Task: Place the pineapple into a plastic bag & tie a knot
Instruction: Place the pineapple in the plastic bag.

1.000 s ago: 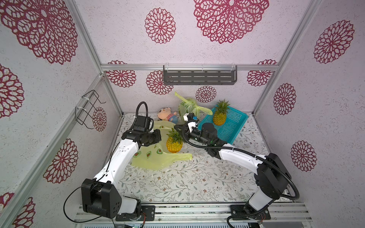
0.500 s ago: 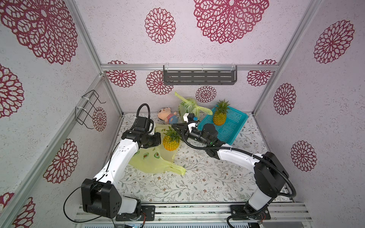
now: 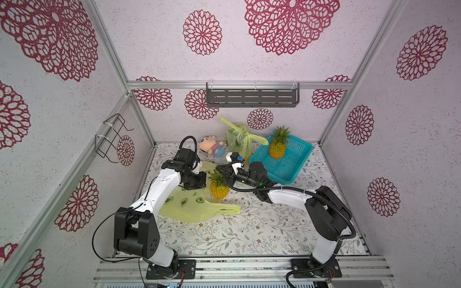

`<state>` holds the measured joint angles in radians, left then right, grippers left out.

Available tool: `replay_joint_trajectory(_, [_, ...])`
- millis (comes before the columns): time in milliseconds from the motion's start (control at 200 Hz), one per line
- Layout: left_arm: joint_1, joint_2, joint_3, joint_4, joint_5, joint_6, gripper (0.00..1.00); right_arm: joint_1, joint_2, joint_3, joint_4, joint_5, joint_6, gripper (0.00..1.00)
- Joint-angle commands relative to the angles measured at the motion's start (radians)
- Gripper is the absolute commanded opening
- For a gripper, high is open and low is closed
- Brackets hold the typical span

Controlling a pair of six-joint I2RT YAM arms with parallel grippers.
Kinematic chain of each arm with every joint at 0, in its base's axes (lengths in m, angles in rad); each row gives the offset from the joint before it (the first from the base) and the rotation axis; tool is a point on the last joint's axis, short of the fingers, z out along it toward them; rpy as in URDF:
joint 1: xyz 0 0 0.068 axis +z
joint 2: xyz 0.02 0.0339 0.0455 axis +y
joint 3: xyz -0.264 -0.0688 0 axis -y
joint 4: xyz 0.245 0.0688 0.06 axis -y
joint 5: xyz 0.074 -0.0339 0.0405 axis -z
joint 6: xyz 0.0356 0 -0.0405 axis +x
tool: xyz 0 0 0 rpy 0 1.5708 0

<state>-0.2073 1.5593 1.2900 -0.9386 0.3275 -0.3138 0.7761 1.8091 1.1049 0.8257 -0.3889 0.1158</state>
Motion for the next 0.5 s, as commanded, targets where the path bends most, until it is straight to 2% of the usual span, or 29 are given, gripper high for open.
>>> replay_joint_trajectory(0, [0.012, 0.021, 0.031, -0.022, 0.031, 0.057, 0.00, 0.005, -0.017, 0.062, 0.151, 0.007, -0.040, 0.00])
replay_joint_trajectory(285, [0.039, 0.048, 0.040, -0.003, 0.084, 0.065, 0.00, 0.002, 0.022, 0.090, 0.227, 0.019, -0.020, 0.00])
replay_joint_trajectory(495, [0.055, 0.075, 0.041, 0.004, 0.092, 0.073, 0.00, 0.001, 0.105, 0.134, 0.158, 0.028, -0.050, 0.00])
